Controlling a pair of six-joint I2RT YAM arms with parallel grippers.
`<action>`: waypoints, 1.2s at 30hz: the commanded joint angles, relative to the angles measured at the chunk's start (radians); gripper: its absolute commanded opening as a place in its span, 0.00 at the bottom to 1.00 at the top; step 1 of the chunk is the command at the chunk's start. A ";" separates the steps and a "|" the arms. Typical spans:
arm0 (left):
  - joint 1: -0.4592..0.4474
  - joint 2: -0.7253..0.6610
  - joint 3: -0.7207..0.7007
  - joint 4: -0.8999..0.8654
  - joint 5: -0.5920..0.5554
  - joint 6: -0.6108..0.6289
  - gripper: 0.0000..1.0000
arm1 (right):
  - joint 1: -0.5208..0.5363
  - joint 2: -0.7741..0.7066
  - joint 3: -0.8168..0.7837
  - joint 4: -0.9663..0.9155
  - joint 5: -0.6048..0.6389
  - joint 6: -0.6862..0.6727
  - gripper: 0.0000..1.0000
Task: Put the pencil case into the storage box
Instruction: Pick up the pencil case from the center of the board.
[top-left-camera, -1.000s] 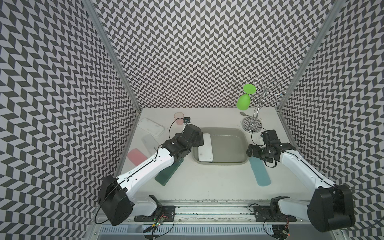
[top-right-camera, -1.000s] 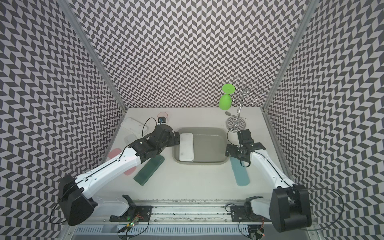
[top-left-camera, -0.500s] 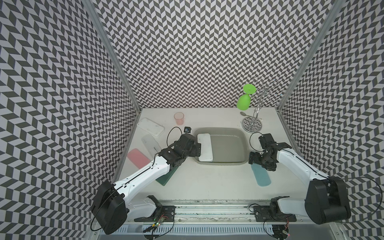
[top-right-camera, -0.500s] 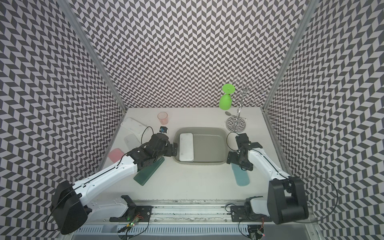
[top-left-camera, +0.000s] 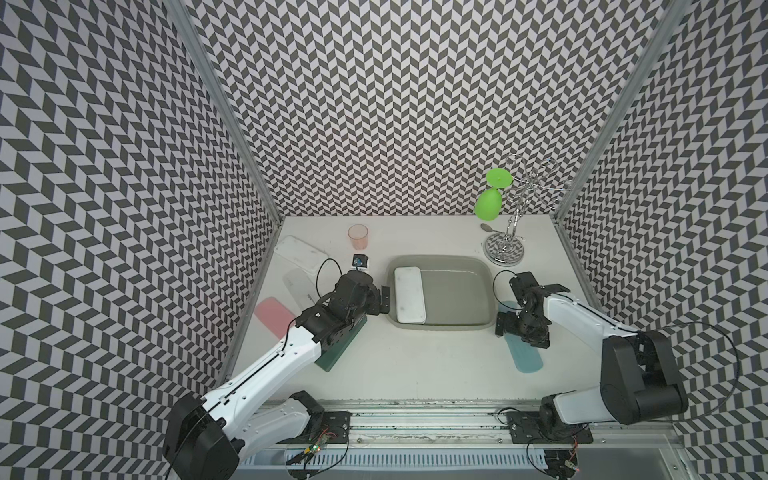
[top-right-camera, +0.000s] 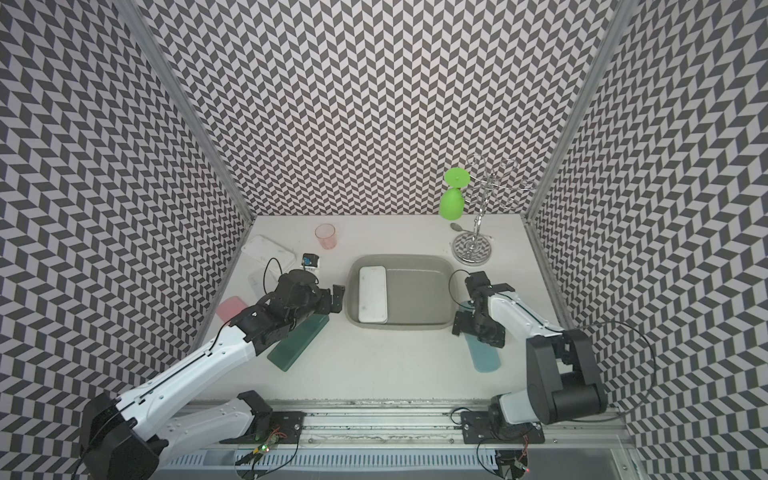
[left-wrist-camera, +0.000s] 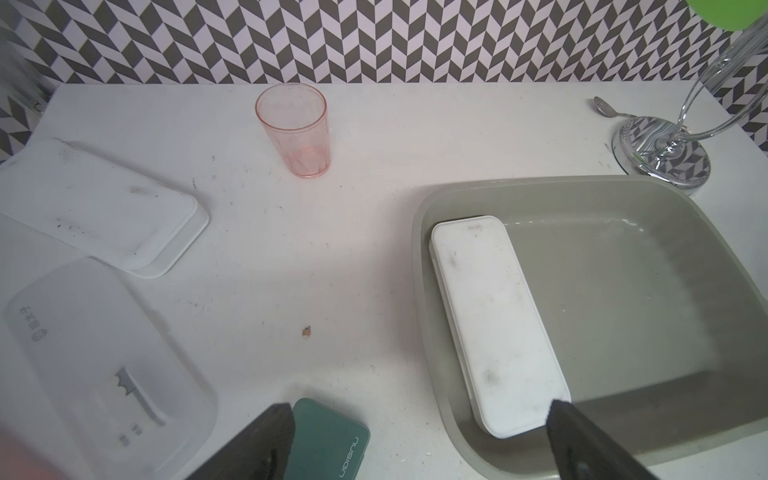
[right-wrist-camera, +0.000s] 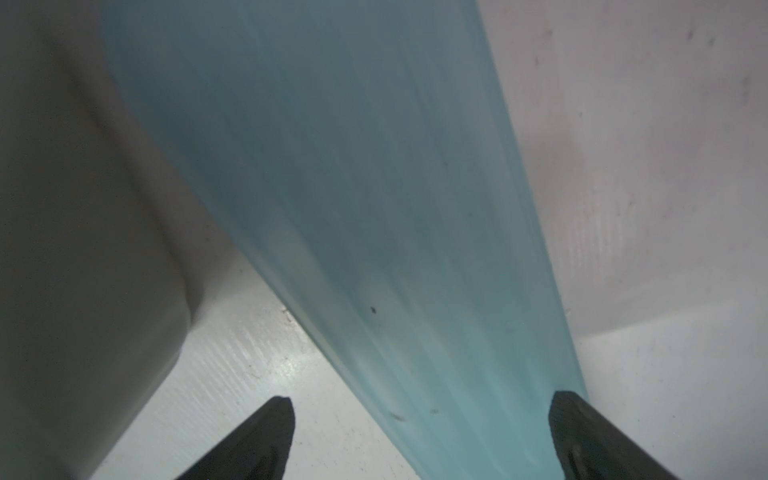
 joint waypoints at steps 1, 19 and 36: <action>0.023 -0.037 -0.026 -0.009 0.029 0.034 1.00 | 0.004 0.062 -0.028 0.049 -0.028 -0.005 0.99; 0.075 -0.110 -0.044 -0.043 0.060 0.106 1.00 | 0.004 0.070 -0.023 0.089 -0.029 -0.014 0.86; 0.079 -0.098 -0.022 -0.041 0.071 0.091 1.00 | -0.004 -0.069 0.208 -0.110 0.107 0.024 0.73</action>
